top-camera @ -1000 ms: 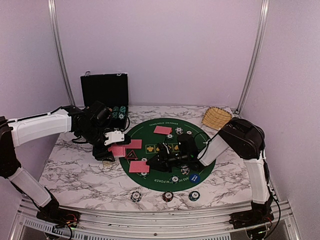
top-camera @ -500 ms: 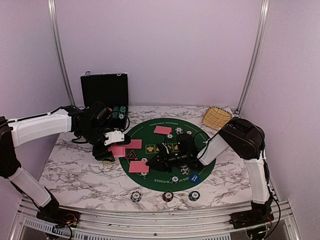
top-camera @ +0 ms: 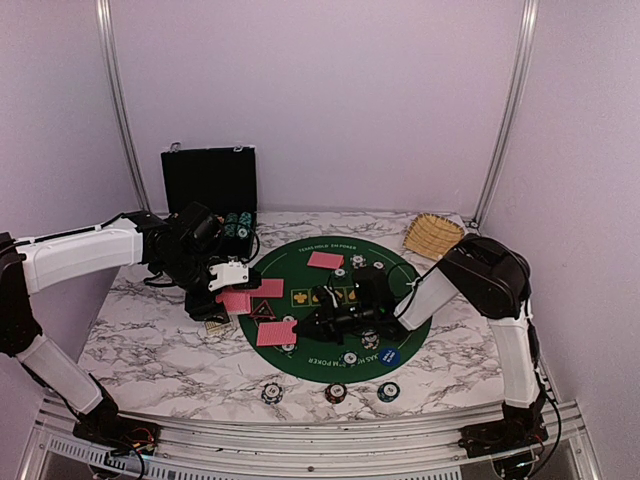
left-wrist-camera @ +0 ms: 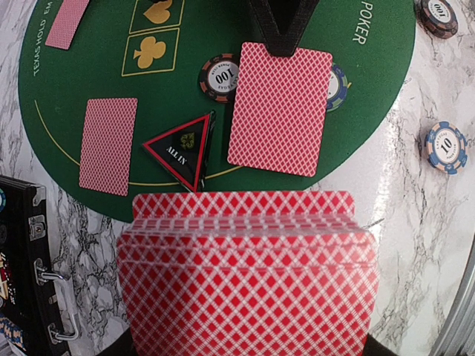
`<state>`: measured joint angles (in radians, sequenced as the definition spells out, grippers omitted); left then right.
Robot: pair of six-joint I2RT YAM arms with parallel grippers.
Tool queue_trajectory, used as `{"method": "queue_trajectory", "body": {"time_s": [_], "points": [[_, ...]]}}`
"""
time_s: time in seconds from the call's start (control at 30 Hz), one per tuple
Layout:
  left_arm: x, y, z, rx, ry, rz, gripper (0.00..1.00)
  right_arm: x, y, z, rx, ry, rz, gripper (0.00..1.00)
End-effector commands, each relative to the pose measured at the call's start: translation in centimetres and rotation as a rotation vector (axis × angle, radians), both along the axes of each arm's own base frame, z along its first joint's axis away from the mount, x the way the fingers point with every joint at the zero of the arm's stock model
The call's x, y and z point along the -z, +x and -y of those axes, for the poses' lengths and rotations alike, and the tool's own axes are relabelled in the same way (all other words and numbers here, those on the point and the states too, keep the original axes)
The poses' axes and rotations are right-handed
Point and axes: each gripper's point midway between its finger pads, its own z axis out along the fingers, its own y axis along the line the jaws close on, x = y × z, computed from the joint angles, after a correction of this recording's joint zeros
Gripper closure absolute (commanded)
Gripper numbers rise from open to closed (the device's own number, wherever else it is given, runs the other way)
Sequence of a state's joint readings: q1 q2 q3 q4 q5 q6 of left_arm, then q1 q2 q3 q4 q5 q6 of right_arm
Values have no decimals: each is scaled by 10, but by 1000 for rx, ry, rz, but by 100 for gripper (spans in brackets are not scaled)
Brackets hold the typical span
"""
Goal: Distribute texas hold em gaming equipment
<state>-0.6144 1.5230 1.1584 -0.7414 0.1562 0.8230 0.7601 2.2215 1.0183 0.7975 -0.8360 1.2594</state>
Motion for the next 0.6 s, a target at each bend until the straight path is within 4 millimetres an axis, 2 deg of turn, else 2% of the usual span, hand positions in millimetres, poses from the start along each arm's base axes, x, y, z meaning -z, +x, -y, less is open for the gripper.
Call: {"method": "queue_trajectory", "body": {"time_s": [0.0, 0.2, 0.57], "points": [[-5, -5, -3, 8, -5, 5, 61, 19, 2, 11, 29, -88, -7, 100], [-6, -5, -3, 9, -7, 6, 61, 6, 6, 40, 39, -108, 16, 100], [-4, -6, -2, 12, -8, -3, 61, -4, 26, 114, 96, -269, 89, 100]]}}
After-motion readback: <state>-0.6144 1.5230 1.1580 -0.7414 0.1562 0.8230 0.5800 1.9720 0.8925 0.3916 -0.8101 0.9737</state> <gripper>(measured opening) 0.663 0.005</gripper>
